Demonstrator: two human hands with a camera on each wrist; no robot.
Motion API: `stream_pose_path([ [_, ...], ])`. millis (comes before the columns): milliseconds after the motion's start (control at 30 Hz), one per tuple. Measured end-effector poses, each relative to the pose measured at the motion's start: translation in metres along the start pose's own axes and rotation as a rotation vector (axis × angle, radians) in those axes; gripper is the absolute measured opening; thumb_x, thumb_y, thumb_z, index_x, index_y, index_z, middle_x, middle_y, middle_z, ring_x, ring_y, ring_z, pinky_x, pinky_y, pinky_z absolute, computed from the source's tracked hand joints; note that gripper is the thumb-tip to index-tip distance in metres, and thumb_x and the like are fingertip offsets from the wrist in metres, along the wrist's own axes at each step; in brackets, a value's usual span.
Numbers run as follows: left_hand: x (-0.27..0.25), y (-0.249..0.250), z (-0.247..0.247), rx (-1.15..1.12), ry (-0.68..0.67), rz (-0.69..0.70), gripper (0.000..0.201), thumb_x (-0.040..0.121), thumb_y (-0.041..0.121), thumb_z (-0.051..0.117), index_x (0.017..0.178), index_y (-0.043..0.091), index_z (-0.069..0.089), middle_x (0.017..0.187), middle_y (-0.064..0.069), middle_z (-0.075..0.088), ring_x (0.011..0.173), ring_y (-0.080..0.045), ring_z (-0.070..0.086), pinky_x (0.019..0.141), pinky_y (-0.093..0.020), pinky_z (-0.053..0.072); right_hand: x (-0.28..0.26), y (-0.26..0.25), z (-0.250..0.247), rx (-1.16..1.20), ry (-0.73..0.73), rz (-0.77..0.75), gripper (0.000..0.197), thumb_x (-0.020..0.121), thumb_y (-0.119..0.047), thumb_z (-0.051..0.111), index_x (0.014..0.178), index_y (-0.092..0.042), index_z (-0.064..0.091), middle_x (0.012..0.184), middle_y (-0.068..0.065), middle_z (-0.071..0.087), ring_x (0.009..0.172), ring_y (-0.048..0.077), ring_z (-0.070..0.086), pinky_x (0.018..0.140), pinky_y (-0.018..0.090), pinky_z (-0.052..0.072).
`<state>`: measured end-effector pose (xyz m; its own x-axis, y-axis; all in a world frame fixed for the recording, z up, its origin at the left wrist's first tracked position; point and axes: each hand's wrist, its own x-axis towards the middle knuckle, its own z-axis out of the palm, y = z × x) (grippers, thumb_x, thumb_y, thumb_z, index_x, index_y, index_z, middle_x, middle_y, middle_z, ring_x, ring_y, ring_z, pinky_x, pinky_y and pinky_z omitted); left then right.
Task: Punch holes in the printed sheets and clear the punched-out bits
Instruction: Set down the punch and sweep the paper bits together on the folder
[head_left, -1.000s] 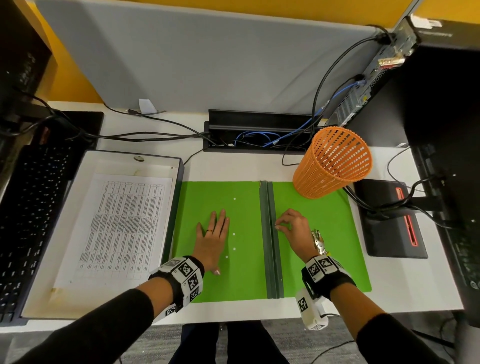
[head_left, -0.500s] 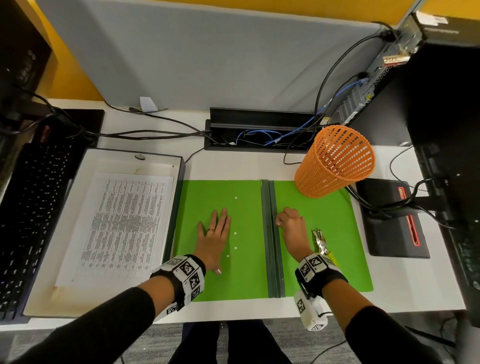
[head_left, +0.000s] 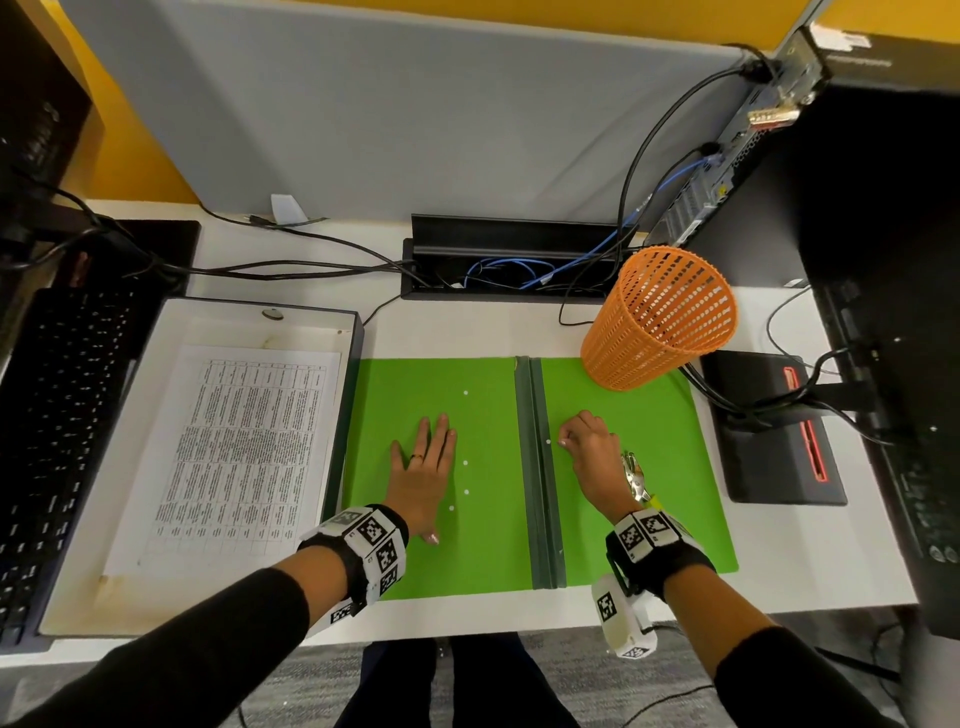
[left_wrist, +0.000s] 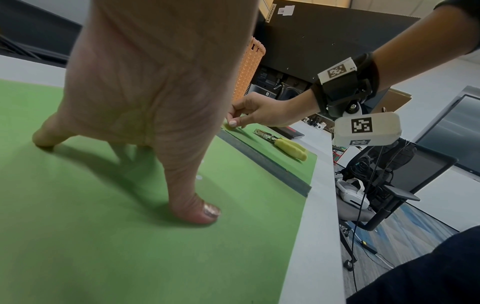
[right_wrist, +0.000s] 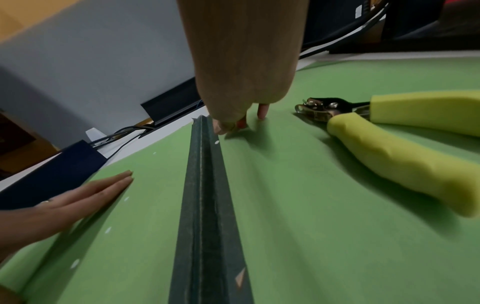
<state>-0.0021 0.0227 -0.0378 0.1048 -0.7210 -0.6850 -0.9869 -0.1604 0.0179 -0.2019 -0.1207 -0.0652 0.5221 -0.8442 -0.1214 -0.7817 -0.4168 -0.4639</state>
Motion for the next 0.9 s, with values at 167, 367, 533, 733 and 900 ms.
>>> stream_pose_path([
  [167,0.0003,-0.0001,0.0022,0.014,0.007,-0.004,0.145,0.057,0.048,0.082,0.143,0.003,-0.025,0.147,-0.015,-0.037,0.140,-0.040,-0.022,0.113,-0.062,0.009,-0.0005,0.0027,0.0009,0.115,-0.029,-0.084,0.011,0.073,-0.008,0.072,0.083,-0.012,0.067,0.085,0.003,0.063,0.081,0.019,0.058,0.073,0.041,0.050],
  [367,0.0002,0.0000,0.0017,0.025,0.015,-0.002,0.144,0.057,0.049,0.082,0.143,0.002,-0.025,0.142,-0.014,-0.041,0.140,-0.040,-0.022,0.113,-0.062,0.010,-0.0015,0.0009,0.0035,0.123,0.003,-0.072,0.010,0.071,-0.009,0.074,0.079,-0.013,0.069,0.084,0.000,0.063,0.080,0.014,0.054,0.076,0.036,0.047],
  [533,0.0003,0.0005,0.0009,0.040,0.006,-0.011,0.145,0.058,0.049,0.082,0.142,0.002,-0.026,0.150,-0.017,-0.034,0.140,-0.040,-0.022,0.113,-0.062,0.010,-0.0009,0.0005,0.0046,0.198,0.048,-0.028,0.013,0.069,-0.007,0.076,0.079,-0.010,0.068,0.081,0.003,0.065,0.075,0.011,0.053,0.068,0.024,0.041],
  [733,0.0005,0.0007,0.0002,0.030,-0.005,-0.008,0.144,0.059,0.048,0.081,0.141,0.002,-0.027,0.149,-0.017,-0.036,0.139,-0.040,-0.024,0.113,-0.062,0.009,0.0013,-0.0026,0.0026,0.137,0.028,-0.067,0.009,0.071,-0.006,0.074,0.079,-0.008,0.070,0.081,0.005,0.066,0.075,0.010,0.051,0.069,0.022,0.039],
  [900,0.0009,0.0007,0.0004,0.020,-0.008,-0.009,0.144,0.059,0.047,0.082,0.142,0.002,-0.027,0.148,-0.017,-0.036,0.139,-0.040,-0.025,0.113,-0.062,0.008,0.0003,-0.0022,0.0036,0.098,0.027,-0.100,0.007,0.072,-0.005,0.073,0.078,-0.008,0.071,0.080,0.005,0.066,0.074,0.010,0.052,0.069,0.021,0.041],
])
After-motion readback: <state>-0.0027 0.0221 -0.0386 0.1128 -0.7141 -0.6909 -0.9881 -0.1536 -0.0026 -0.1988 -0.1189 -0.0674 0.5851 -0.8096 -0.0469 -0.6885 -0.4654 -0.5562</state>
